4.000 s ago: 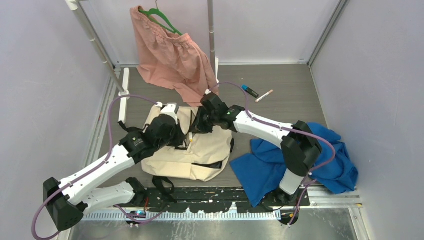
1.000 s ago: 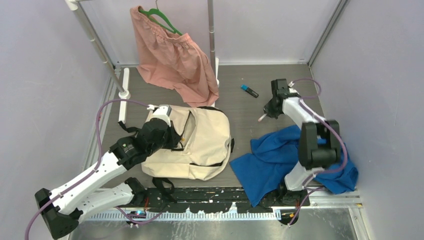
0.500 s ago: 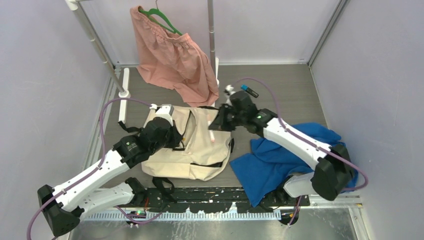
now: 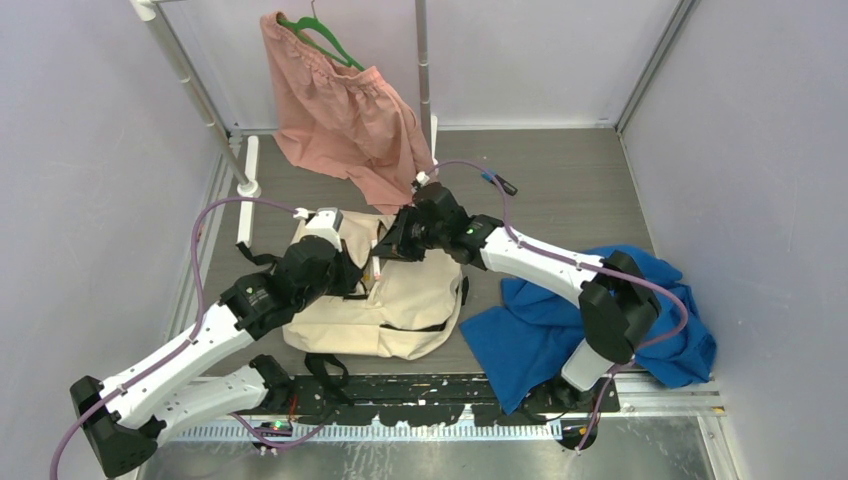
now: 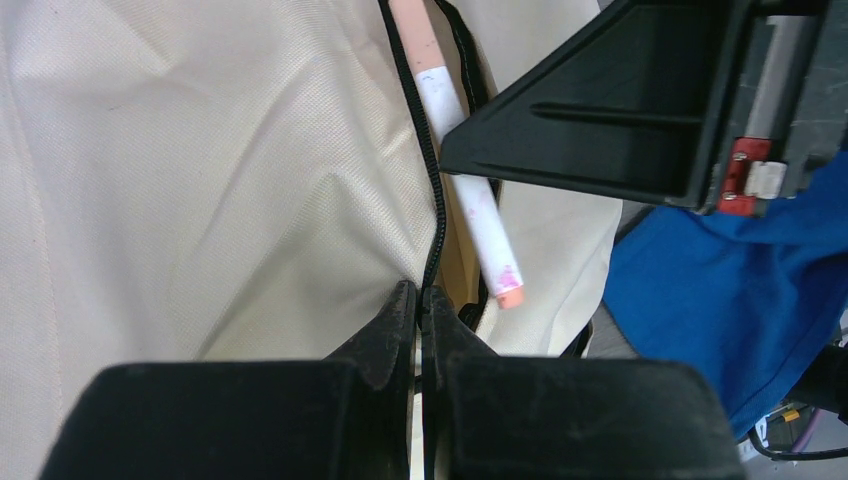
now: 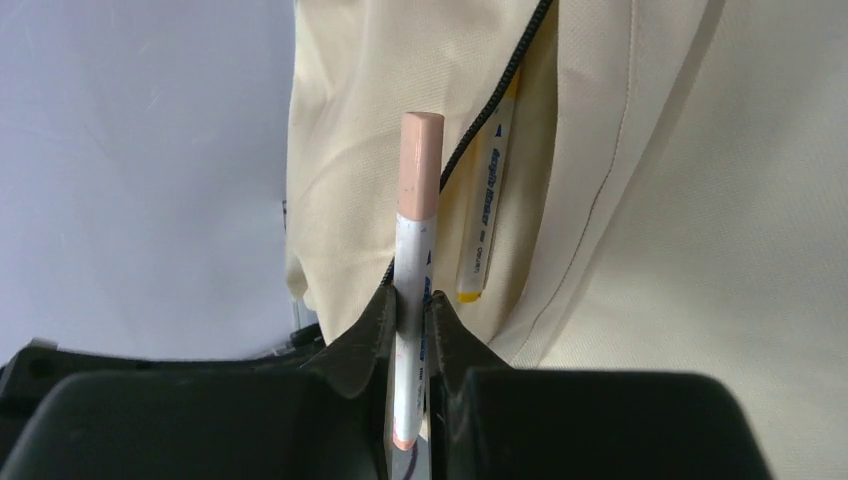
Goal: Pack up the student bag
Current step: Place the stationery in the student bag.
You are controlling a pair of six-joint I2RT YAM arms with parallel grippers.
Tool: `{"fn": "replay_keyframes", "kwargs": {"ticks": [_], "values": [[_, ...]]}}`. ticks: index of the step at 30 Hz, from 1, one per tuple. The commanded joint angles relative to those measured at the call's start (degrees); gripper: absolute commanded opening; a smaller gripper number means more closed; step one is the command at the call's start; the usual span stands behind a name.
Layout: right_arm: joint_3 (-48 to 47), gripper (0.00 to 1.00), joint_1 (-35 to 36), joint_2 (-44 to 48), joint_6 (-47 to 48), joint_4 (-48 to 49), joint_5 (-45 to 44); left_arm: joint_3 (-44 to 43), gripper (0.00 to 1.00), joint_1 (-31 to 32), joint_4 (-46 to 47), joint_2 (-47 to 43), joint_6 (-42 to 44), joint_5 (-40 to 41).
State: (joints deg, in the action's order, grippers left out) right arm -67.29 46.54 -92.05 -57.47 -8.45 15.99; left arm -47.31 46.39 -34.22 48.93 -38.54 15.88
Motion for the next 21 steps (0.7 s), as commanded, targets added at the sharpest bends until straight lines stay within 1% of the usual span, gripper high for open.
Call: {"fn": "replay_keyframes", "kwargs": {"ticks": [1,5,7,9,12,16,17,19,21], "values": [[-5.6,0.01,1.7,-1.7,-6.8,-4.4,-9.5,-0.5,0.00,-0.2,3.8,-1.1,-0.2,1.0],[-10.8,0.01,3.2,-4.8,-8.2,-13.7,-15.7,-0.4,0.00,-0.2,3.5,-1.4,-0.1,1.2],[-12.3,0.01,3.5,-6.0,-8.4,-16.3,-18.3,-0.5,0.00,-0.2,3.0,-1.7,-0.1,1.5],[-11.2,0.01,3.8,-6.2,-9.3,-16.2,-18.9,-0.5,0.00,-0.2,2.8,-2.1,-0.1,1.7],[-8.1,0.01,4.2,-4.9,-9.7,-13.5,-19.4,-0.5,0.00,-0.2,2.6,-2.3,0.0,2.0],[-7.5,0.01,4.5,-4.4,-6.9,-12.5,-18.3,-0.4,0.00,-0.2,2.6,-2.1,0.0,1.7],[-7.7,0.09,4.6,-4.4,-6.1,-12.4,-17.6,-0.4,0.00,-0.2,2.6,-2.0,0.0,1.7],[-7.4,0.29,4.8,-3.8,-5.0,-10.6,-16.8,-0.4,0.00,-0.2,2.6,-1.9,0.0,1.5],[-6.8,0.45,4.8,-2.8,-4.0,-9.0,-16.8,-0.6,0.00,-0.2,2.6,-1.8,0.0,1.4]]}}
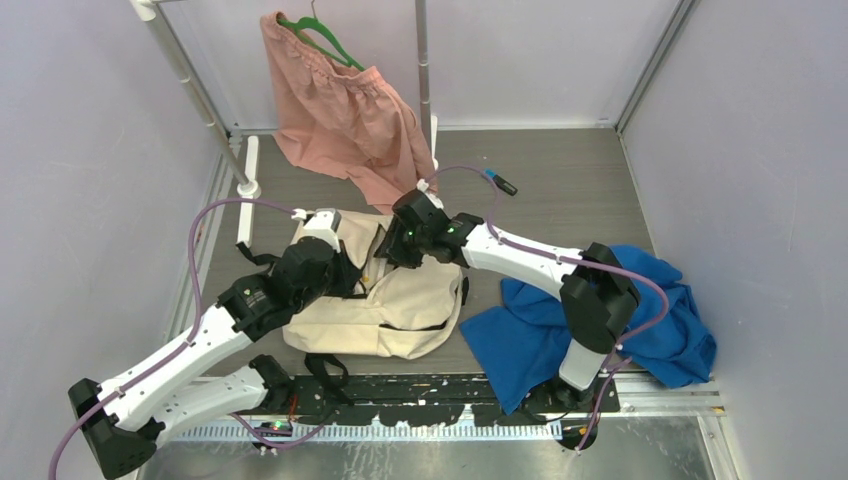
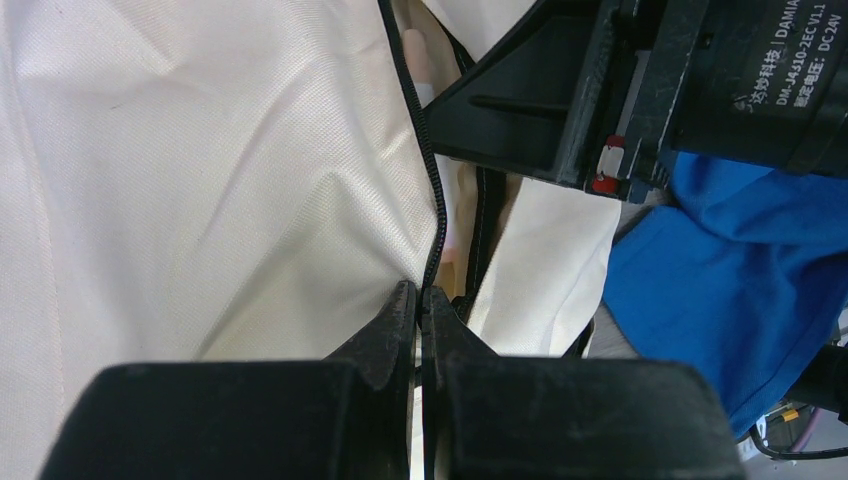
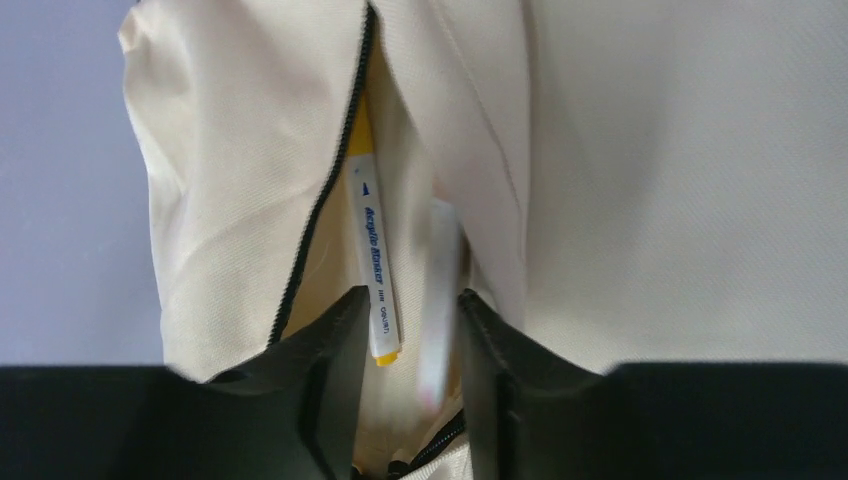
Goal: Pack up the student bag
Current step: Place the stationery in the student bag.
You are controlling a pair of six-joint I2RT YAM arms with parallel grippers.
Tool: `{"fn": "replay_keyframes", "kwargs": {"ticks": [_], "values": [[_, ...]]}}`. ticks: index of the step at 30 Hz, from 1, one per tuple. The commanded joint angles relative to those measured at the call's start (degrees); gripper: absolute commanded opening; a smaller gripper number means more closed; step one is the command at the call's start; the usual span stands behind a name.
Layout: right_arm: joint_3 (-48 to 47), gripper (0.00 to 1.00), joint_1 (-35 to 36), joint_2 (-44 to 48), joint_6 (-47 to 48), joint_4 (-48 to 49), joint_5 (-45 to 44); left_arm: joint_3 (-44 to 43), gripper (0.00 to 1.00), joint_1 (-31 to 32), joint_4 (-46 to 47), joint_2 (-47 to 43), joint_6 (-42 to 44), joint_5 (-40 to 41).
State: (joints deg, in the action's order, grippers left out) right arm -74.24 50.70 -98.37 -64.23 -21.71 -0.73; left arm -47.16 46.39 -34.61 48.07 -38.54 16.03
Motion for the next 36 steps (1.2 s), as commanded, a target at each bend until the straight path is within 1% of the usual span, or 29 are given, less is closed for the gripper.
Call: {"fn": "replay_keyframes", "kwargs": {"ticks": [1,3,5,9,12,15,17,18,20,21,24,26,28,29,32,33,34,36], "values": [[0.2,0.51,0.7,4.1,3.3,4.7,-0.1,-0.7,0.00,-0.2,2.9,-1.0,0.0,1.3],[0.0,0.55,0.7,5.3,4.7,4.8,-0.2,-0.7,0.00,-0.2,2.9,-1.1,0.0,1.3],[-0.1,0.55,0.7,6.8,6.0,4.9,-1.6,-0.7,0.00,-0.2,2.8,-1.2,0.0,1.3],[-0.9,0.53,-0.8,10.2,11.0,0.4,-9.9,-0.5,0.00,-0.2,2.5,-1.5,-0.1,1.3],[0.1,0.51,-5.9,12.3,15.6,-2.4,-14.9,-0.3,0.00,-0.2,2.5,-1.8,0.0,1.1],[1.7,0.50,-12.9,12.4,25.0,-2.3,-14.9,-0.3,0.00,-0.2,2.6,-1.7,0.2,1.0],[-0.4,0.51,-17.4,9.6,33.5,-5.3,-15.0,-0.6,0.00,-0.2,2.6,-1.5,0.4,1.0],[-2.8,0.51,-19.4,7.0,35.8,-7.9,-15.6,-0.6,0.00,-0.2,2.6,-1.4,0.5,1.0],[-8.3,0.51,-23.0,1.0,42.3,-14.2,-15.7,-0.5,0.00,-0.2,2.9,-1.4,0.7,1.0],[-12.7,0.51,-24.9,-2.4,45.2,-18.3,-15.6,-0.3,0.00,-0.2,3.1,-1.4,0.7,1.0],[-22.2,0.52,-28.3,-11.5,50.4,-27.1,-16.0,-0.3,0.00,-0.2,3.2,-1.3,0.6,0.8],[-26.1,0.55,-30.5,-16.0,51.6,-29.6,-14.7,-0.2,0.00,-0.2,2.9,-1.4,0.6,1.0],[-28.7,0.59,-32.0,-19.1,52.0,-30.4,-14.3,-0.2,0.00,-0.2,2.8,-1.6,0.6,1.3],[-29.8,0.64,-32.4,-20.9,52.2,-30.6,-14.4,-0.3,0.00,-0.2,2.4,-1.7,0.7,1.5],[-32.1,0.91,-33.7,-23.3,52.6,-29.6,-14.1,-1.0,0.00,-0.3,1.1,-1.7,1.2,2.1],[-33.1,0.97,-34.1,-24.0,52.3,-29.4,-14.7,-1.2,0.00,-0.3,0.8,-1.7,1.4,2.3],[-34.0,0.99,-34.3,-24.8,52.3,-29.1,-14.5,-1.4,0.00,-0.3,0.6,-1.6,1.6,2.5],[-36.3,1.00,-34.8,-26.8,53.2,-29.0,-14.0,-1.6,0.00,-0.3,0.3,-1.6,1.8,2.9]]}}
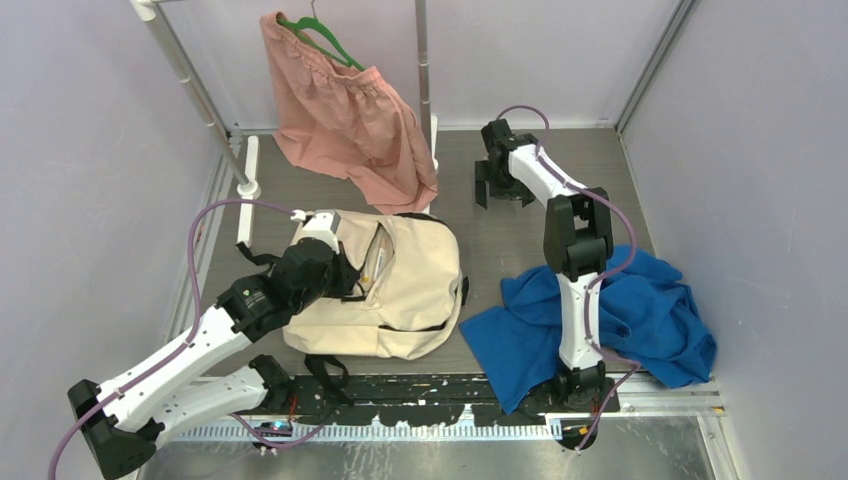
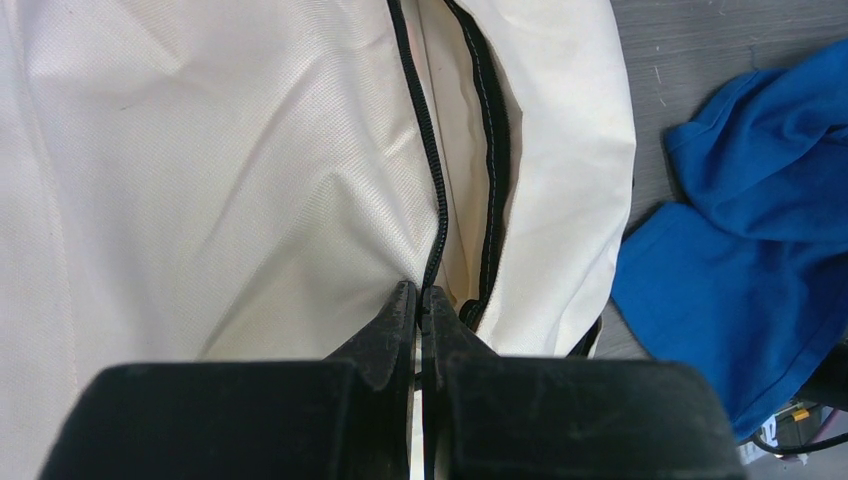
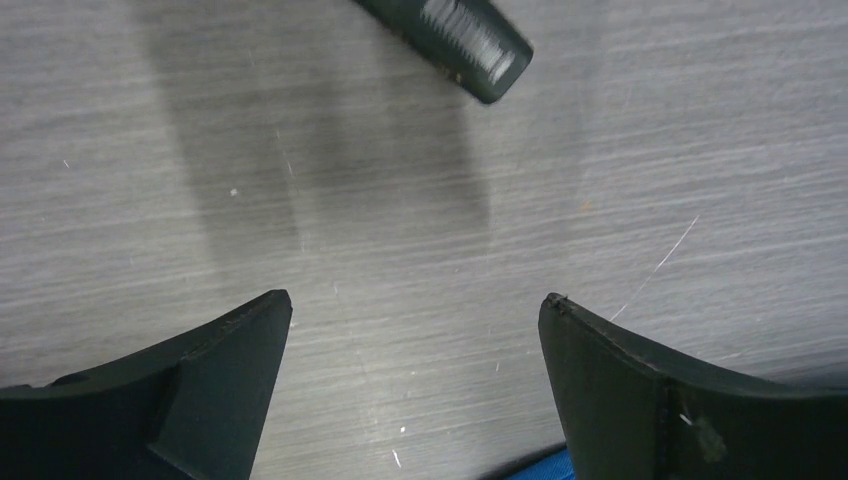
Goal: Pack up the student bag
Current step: Place the stationery in the student bag, then pick up the stationery from the center of the board.
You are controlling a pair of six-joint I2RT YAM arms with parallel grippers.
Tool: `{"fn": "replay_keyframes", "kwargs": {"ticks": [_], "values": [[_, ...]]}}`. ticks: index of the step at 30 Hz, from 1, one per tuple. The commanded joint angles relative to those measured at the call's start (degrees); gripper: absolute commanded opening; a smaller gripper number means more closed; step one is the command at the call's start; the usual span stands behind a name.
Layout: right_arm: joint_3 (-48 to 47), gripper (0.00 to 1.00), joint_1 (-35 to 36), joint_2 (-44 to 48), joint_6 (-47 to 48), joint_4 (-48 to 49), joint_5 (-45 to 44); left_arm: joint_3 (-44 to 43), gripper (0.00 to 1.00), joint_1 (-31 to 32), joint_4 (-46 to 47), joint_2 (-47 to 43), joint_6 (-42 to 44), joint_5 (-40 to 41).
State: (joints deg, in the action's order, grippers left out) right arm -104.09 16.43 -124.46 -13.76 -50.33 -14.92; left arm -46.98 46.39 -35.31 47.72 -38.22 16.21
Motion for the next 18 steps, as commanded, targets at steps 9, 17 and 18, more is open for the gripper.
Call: {"fn": "replay_keyframes", "kwargs": {"ticks": [9,17,18], "values": [[-19.8,1.00,-4.4,-10.8,5.5,-1.2,4.6,-1.9,0.00,-0.3,0.7,0.5,1.0,3.4],[-28.3,1.00,-7.2,-19.8,4.7,-3.6,10.3,-2.7,0.00,-0.9,1.1,2.6,2.1,3.7],[-28.3,0.99,-7.1,-20.3,4.5,-3.3,9.9,-2.9,0.00,-1.0,1.1,3.1,2.3,3.5]]}}
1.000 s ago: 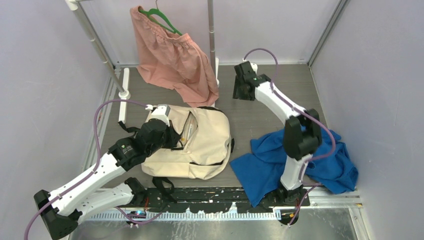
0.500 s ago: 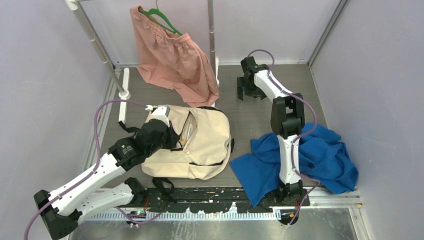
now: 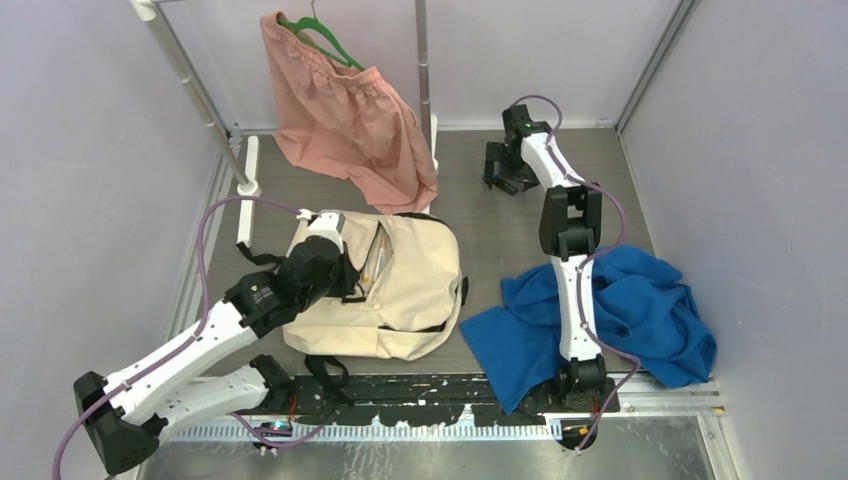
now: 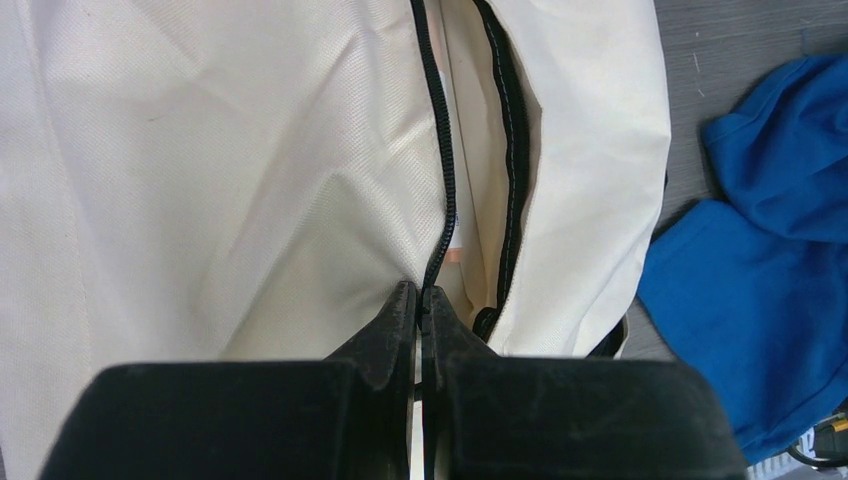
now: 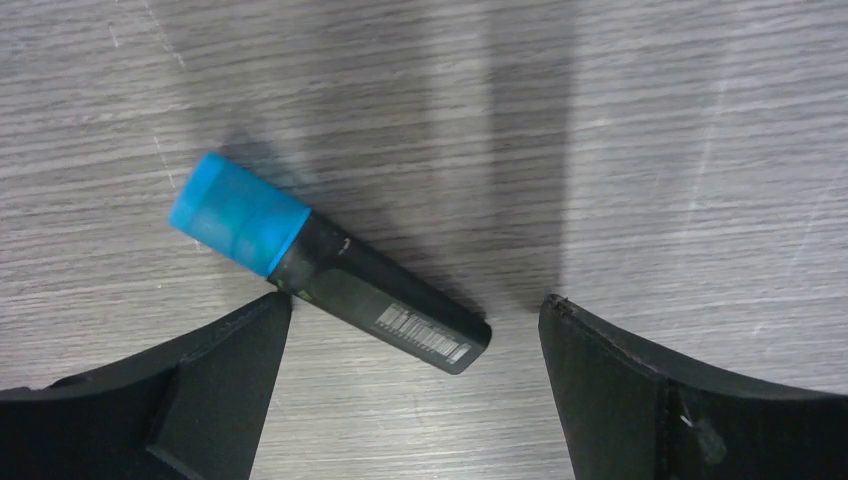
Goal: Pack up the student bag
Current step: Pick up the stationery from the center of the board.
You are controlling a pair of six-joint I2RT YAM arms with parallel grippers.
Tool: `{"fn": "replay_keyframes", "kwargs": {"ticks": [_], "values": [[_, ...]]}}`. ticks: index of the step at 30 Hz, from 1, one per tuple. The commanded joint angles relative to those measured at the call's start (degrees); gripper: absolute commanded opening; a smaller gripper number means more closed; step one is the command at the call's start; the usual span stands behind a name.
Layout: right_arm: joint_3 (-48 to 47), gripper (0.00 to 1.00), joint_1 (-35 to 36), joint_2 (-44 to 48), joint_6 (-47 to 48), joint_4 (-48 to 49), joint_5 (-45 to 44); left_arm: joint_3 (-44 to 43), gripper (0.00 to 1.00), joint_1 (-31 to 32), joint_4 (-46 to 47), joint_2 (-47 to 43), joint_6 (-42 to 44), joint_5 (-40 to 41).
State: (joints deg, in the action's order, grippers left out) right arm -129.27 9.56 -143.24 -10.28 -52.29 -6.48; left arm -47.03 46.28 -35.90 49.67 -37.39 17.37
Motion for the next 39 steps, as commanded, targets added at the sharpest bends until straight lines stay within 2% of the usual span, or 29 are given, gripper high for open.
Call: {"fn": "replay_keyframes", "kwargs": {"ticks": [1,3,4,6,8,9,13,17,19,23,26,28,31,34,36,39], "values": [[-3.1,0.98,-0.3,-2.0,1.0,-1.1,1.5,-3.1,0.00,-0.9,1.8,1.8,1.4,2.2],[-3.9,0.93,-0.4,-3.2,0.8,-1.1,1.5,-3.3,0.00,-0.9,2.0,2.4,1.4,1.7],[-4.4,0.85,-0.4,-3.6,0.5,-1.5,1.5,-3.3,0.00,-1.0,2.0,2.5,1.4,1.5],[-4.1,0.53,-0.3,-3.2,-0.3,-1.6,1.7,-3.2,0.00,-1.0,2.1,2.4,1.3,1.4],[-1.0,0.33,-0.3,-1.0,-1.2,0.8,1.8,-2.9,0.00,-1.0,2.1,1.9,1.1,1.5],[0.6,0.29,-0.3,0.1,-1.5,2.1,1.9,-2.7,0.00,-1.0,2.2,1.7,1.1,1.5],[3.8,0.25,-0.4,3.4,-2.4,2.9,2.3,-2.2,0.00,-1.1,2.3,1.1,0.7,1.1],[10.3,0.02,-0.2,8.7,-5.9,3.5,1.2,-2.0,0.00,-1.1,2.6,0.9,0.6,0.9],[16.3,0.01,0.0,13.9,-8.2,5.0,0.5,-1.8,0.00,-1.2,3.0,0.8,0.5,0.8],[33.8,0.01,3.3,32.8,-12.6,9.3,-2.2,-1.7,0.00,-1.2,3.5,0.8,0.3,0.2],[45.8,0.01,7.9,46.2,-16.8,15.8,2.5,-1.1,0.00,-1.4,4.7,1.1,0.2,-0.2],[50.3,0.01,12.3,51.6,-20.2,17.8,4.2,-1.0,0.00,-1.5,5.3,1.6,0.2,-0.5],[56.1,0.01,19.2,57.5,-27.5,21.9,4.9,-1.2,0.00,-1.6,6.1,2.5,0.2,-1.2],[61.4,0.01,24.1,61.4,-36.2,30.4,12.6,-1.6,0.00,-1.6,6.2,2.8,0.2,-1.5],[62.8,0.01,25.6,61.5,-41.2,35.3,18.5,-1.7,0.00,-1.7,6.1,2.7,0.1,-1.6],[63.2,0.01,27.7,59.9,-45.9,39.5,22.0,-1.3,0.00,-1.7,6.2,1.9,-0.3,-1.9]]}}
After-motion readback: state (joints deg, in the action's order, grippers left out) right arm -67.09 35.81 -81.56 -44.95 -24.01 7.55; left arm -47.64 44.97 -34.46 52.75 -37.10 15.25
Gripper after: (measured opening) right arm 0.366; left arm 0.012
